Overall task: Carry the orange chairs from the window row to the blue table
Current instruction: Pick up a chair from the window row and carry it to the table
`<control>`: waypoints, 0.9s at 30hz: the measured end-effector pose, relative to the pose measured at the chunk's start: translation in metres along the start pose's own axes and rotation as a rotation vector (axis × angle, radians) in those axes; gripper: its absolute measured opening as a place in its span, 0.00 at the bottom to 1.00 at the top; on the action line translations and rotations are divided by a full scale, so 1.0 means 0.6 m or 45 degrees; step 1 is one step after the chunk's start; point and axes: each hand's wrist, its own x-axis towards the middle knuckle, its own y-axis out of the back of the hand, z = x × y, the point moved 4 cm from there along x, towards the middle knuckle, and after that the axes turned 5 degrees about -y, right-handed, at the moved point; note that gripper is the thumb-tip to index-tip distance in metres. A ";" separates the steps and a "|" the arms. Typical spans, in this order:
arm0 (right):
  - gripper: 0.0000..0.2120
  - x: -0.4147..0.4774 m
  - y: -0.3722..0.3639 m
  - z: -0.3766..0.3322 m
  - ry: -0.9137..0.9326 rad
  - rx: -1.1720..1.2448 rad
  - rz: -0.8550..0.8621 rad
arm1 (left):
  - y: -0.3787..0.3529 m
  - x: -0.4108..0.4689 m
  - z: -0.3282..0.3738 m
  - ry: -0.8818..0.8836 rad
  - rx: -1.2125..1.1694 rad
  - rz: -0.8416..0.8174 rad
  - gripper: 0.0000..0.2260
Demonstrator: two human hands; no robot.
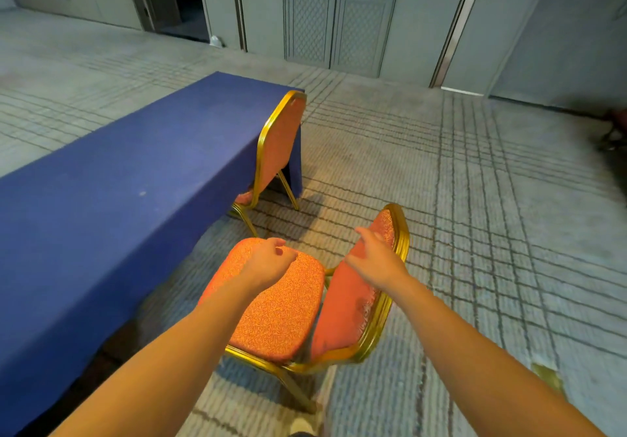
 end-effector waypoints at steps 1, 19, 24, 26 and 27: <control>0.33 0.000 0.011 0.007 0.014 -0.014 0.009 | -0.010 -0.004 0.009 -0.019 0.013 0.015 0.25; 0.35 0.227 0.120 0.153 0.473 -0.278 -0.351 | -0.273 0.096 0.057 0.532 -0.319 0.301 0.26; 0.39 0.301 0.079 0.122 0.444 -0.594 -0.605 | -0.291 0.103 0.028 0.713 -0.387 0.423 0.26; 0.41 0.331 0.052 0.109 0.467 -0.889 -0.763 | -0.296 0.109 0.012 0.800 -0.402 0.456 0.26; 0.41 0.342 0.041 0.106 0.477 -0.991 -0.850 | -0.299 0.112 0.004 0.831 -0.413 0.465 0.26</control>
